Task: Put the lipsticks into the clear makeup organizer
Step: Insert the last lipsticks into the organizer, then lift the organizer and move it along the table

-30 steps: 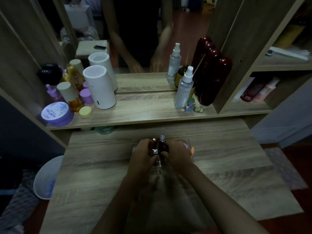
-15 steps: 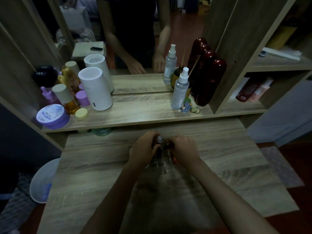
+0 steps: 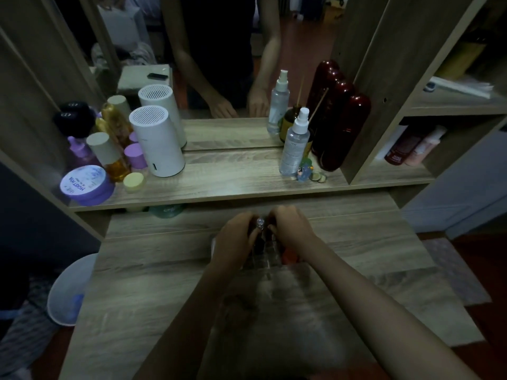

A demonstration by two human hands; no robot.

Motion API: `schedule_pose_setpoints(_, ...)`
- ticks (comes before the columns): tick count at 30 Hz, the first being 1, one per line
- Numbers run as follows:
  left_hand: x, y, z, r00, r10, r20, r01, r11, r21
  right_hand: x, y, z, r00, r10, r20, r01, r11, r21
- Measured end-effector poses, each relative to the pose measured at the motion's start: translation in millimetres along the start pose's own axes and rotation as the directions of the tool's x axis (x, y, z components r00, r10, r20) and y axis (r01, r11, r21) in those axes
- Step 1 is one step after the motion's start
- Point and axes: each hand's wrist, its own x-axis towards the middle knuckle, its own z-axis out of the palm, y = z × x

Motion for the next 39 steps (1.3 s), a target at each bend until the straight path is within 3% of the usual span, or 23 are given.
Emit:
schedule_pose_setpoints(13,-3.7,-4.7,-2.9,1.0,-0.014,-0.012,0.014,1.0,-0.013,1.6,4.0,7.2,0.999,-0.032,-0.026,0.033,0.999,0.012)
schedule_pose_setpoints(20,-2.8,-5.8,-12.8,0.999,-0.02,-0.046,0.015,0.995,-0.103,-5.2,7.3,-12.0,0.998,-0.037,-0.047,0.039,0.998,0.049)
schedule_pose_setpoints(30,-12.1,-31.3,-40.1,0.993,-0.056,-0.101,0.048,0.996,-0.081,-17.4,34.4,-35.0,0.976,-0.058,-0.208,0.089,0.986,0.143)
schedule_pose_setpoints(33,-25.2,-45.4,-42.0,0.977,-0.147,-0.155,0.126,0.983,-0.135,-23.2,53.2,-19.6,0.96,-0.004,-0.28,0.069,0.972,0.225)
schedule_pose_setpoints(36,-42.0,-54.7,-40.8,0.921,-0.348,-0.176,0.286,0.909,-0.302,-32.7,76.9,-3.2,0.926,0.171,-0.336,0.016,0.872,0.489)
schedule_pose_setpoints(39,-53.0,-59.1,-33.7,0.856,-0.511,-0.075,0.438,0.796,-0.418,-40.4,92.4,15.9,0.919,0.38,-0.103,-0.147,0.573,0.807)
